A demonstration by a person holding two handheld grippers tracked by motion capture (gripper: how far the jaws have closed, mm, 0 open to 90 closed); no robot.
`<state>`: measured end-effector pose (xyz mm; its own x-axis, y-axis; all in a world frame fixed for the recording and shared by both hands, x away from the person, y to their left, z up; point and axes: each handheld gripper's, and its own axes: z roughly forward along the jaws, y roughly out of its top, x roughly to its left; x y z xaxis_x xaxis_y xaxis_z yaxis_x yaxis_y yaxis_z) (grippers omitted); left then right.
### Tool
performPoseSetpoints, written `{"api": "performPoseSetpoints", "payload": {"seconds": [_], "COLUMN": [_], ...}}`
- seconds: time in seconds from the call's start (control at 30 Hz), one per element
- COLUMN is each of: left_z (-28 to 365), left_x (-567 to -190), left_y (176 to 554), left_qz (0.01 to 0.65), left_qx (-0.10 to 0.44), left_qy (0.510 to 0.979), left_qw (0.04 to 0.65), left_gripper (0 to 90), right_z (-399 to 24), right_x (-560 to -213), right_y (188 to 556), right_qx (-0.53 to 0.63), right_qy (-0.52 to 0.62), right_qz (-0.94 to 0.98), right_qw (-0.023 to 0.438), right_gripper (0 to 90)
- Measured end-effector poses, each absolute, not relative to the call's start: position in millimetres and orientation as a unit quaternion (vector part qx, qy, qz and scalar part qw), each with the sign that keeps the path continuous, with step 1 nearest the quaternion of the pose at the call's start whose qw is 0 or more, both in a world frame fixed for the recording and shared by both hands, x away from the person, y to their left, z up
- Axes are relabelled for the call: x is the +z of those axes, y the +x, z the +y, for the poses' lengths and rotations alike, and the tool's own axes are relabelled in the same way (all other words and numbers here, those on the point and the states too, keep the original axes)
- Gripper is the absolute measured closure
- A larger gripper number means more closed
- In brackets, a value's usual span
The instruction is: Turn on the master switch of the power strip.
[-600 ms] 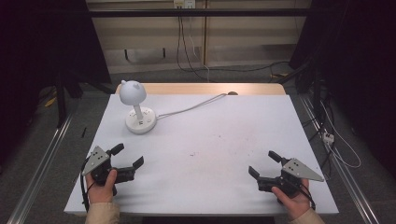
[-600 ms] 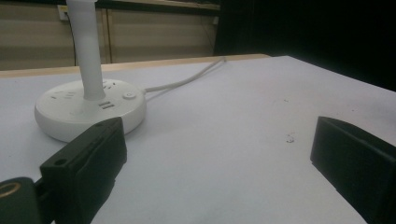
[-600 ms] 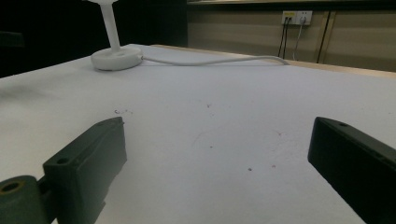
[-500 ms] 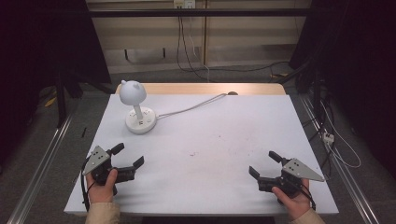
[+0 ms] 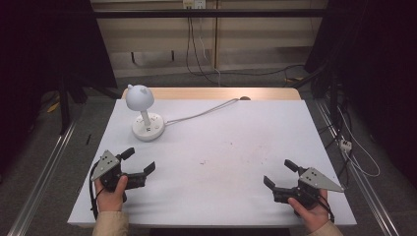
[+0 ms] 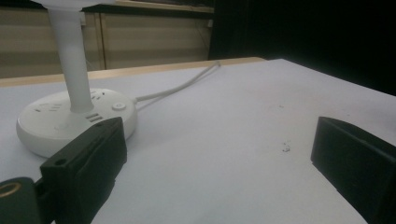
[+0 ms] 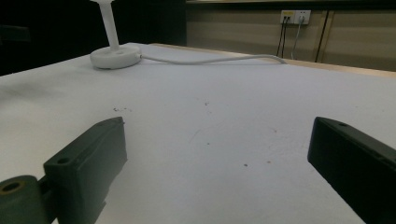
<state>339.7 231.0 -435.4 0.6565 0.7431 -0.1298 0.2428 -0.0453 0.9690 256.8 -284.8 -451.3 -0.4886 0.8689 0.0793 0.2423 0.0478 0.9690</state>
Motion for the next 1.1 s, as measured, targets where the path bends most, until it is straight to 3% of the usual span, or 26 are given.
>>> {"api": "performPoseSetpoints", "payload": {"seconds": [1.1], "left_z": [208], "left_x": [-430], "left_y": [365], "left_qz": [0.367], "left_qx": [0.212], "left_qy": [0.698], "left_qw": [0.577], "left_gripper": [3.7], "right_z": [-285], "right_x": [-451], "right_y": [257], "right_qx": [0.55], "right_qy": [0.422], "right_qz": [0.663], "right_qw": [0.282], "right_gripper": [4.7]}}
